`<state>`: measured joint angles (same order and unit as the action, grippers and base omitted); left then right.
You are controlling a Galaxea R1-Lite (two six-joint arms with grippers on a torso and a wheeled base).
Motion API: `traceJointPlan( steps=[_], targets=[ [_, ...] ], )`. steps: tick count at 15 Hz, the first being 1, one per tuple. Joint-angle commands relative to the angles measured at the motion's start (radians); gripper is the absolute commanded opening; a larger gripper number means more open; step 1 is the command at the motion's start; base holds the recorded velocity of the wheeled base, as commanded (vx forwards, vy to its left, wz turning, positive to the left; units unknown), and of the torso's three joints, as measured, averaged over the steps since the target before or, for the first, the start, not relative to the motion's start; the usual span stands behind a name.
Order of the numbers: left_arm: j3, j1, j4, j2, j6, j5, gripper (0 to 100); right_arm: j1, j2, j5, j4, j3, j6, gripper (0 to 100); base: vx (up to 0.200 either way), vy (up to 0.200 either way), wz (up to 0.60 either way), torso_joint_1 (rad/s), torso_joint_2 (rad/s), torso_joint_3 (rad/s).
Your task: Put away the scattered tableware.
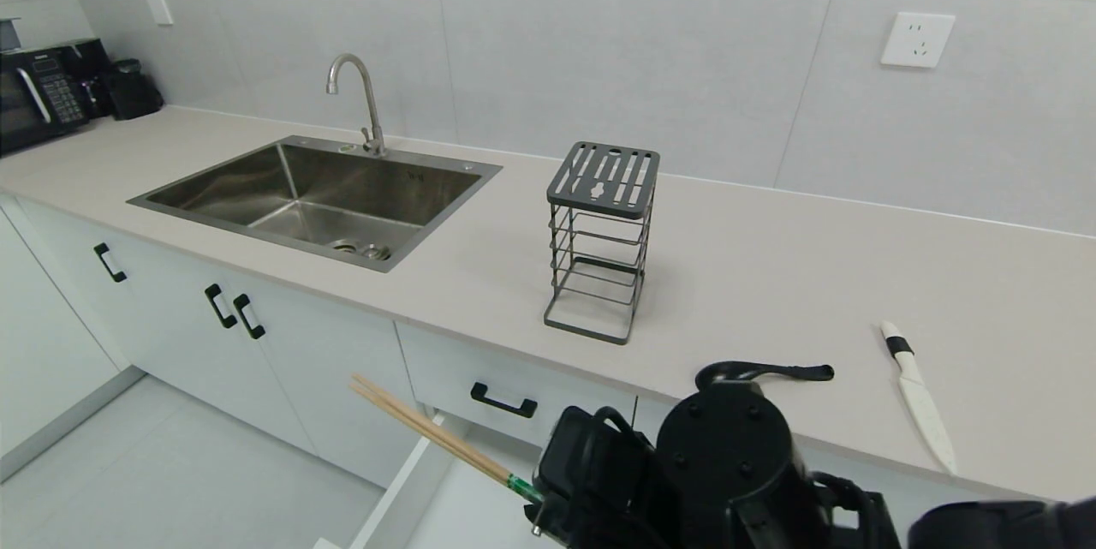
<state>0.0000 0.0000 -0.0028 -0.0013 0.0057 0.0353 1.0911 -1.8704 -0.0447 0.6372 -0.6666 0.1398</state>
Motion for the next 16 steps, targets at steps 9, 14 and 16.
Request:
traceJointPlan(
  steps=[9,14,16],
  targets=[
    [0.0,0.0,0.0,0.001,0.0,0.0,100,-0.042,-0.138,0.002,-0.013,-0.093,0.0,0,0.0,0.0,0.0,-0.099,0.2,0.095],
    [0.0,0.0,0.0,0.001,0.0,0.0,100,-0.019,-0.202,0.014,-0.011,-0.126,0.003,0,0.0,0.0,0.0,-0.094,0.19,0.093],
    [0.0,0.0,0.0,0.001,0.0,0.0,100,-0.025,-0.217,0.014,-0.013,-0.128,0.003,0,0.0,0.0,0.0,-0.076,0.16,0.078]
  ],
)
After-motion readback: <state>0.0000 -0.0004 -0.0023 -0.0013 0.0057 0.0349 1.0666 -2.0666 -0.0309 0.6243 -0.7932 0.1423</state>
